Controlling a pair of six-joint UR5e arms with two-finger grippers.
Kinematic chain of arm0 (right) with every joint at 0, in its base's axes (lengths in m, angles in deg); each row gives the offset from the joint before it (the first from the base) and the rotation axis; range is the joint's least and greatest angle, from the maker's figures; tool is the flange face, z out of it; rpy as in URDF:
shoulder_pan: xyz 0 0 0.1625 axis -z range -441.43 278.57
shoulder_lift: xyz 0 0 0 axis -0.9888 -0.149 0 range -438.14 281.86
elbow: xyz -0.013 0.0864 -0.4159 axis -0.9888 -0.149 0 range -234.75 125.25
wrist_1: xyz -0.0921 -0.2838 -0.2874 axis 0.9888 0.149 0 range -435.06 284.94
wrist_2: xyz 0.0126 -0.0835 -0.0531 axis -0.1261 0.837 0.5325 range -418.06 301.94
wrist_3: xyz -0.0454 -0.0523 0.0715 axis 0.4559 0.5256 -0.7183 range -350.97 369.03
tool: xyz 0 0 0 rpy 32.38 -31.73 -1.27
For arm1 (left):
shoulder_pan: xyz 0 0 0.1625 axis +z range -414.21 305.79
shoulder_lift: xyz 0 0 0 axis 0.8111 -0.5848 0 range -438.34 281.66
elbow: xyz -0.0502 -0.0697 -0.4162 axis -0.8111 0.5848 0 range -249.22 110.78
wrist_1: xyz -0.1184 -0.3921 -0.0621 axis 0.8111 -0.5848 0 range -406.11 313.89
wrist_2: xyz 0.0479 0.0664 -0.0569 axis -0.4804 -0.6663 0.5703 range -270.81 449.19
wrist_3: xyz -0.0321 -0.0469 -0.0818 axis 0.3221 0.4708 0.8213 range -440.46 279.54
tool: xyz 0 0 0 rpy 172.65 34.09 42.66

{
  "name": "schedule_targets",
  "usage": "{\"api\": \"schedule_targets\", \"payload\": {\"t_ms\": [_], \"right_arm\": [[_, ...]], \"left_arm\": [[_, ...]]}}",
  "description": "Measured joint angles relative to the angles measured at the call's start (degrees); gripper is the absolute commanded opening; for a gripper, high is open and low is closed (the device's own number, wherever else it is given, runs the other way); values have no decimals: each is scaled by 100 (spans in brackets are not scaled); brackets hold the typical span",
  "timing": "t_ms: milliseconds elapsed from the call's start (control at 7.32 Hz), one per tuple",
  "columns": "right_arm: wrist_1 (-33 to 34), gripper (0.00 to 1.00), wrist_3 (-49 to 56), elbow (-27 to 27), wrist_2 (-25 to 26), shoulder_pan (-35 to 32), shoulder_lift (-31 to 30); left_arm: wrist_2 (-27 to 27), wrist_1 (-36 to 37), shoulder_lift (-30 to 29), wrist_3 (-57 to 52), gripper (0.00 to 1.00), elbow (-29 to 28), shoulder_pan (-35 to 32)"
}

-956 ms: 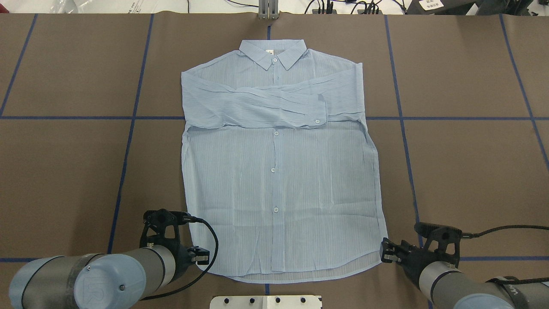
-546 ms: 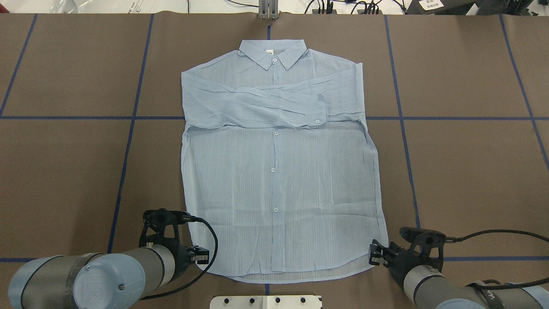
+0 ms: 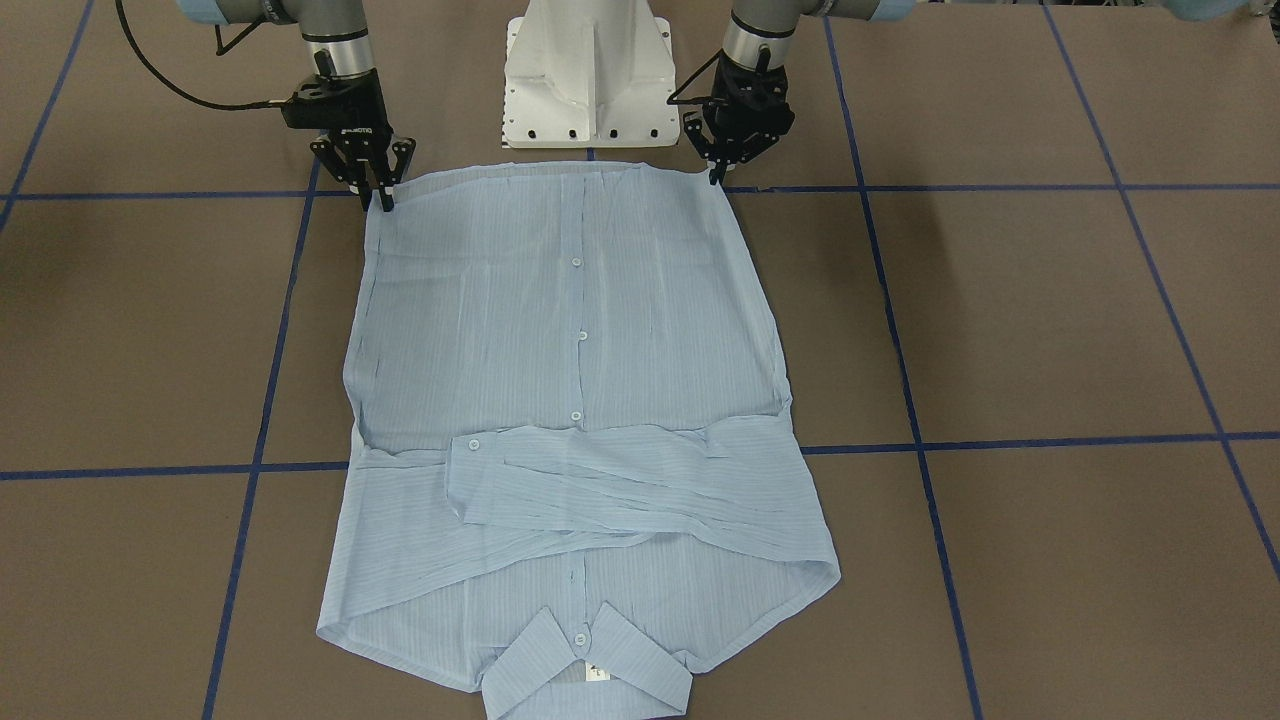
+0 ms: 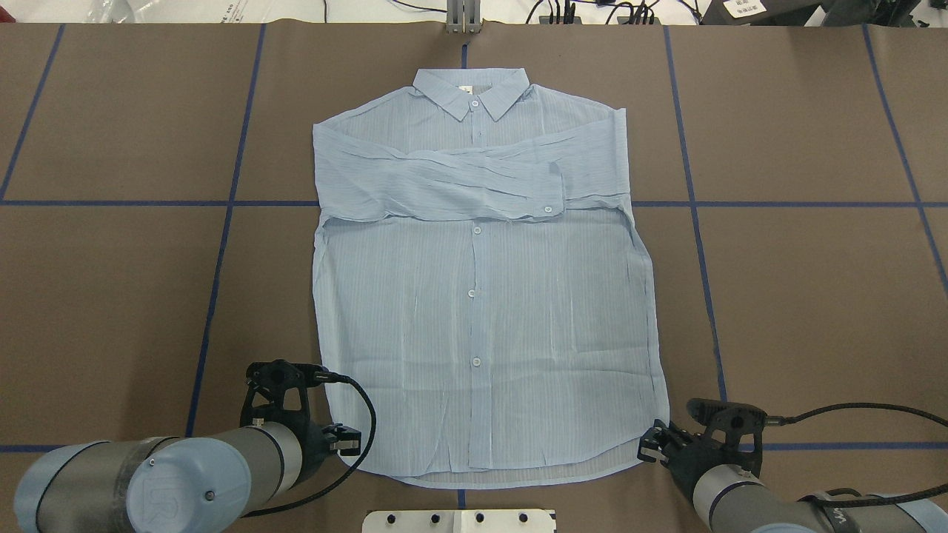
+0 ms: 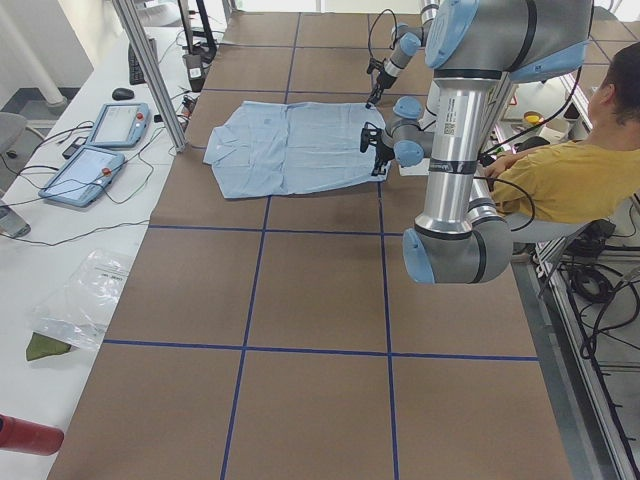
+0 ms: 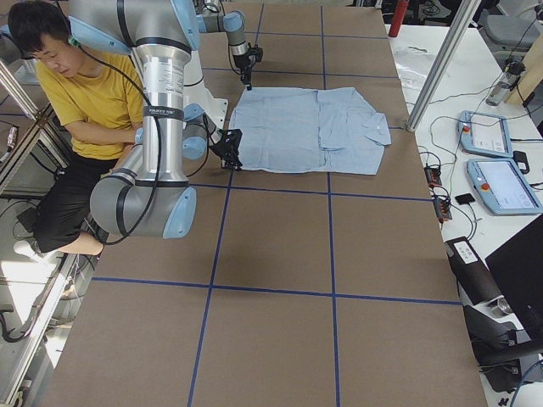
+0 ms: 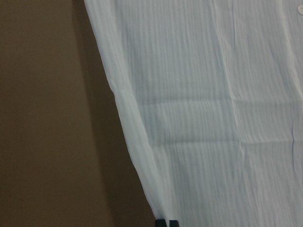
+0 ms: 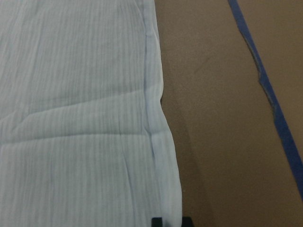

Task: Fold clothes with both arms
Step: 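Lift the hem with both grippers and fold it toward the collar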

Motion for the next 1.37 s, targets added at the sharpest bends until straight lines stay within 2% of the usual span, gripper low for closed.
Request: {"api": "schedule_targets", "payload": {"t_ms": [273,410,546,819,1092,1229,1366], "right_arm": [[10,0,-79,61,30,71,-14],[87,0,-90,239,18,97,-65],[435,0,-122,652,-122,119,-135],[1667,0,-418,1946,-623,328,-263],[2879,0,-561,3302,-861,800,-294],[3280,0,-599,3735,-1028,834,-228],[3457,0,-599,3908,-1128,687,-145]], "left_arm": [[1,-2,-1,1,0,3,0],[14,2,-5,-2,0,48,0],[37,13,0,-16,0,194,-5],[333,248,113,-27,0,1010,33],[853,1225,135,-47,0,2259,115],[1145,1851,43,-62,0,2819,89],[1323,2309,-193,-85,0,2981,43]]}}
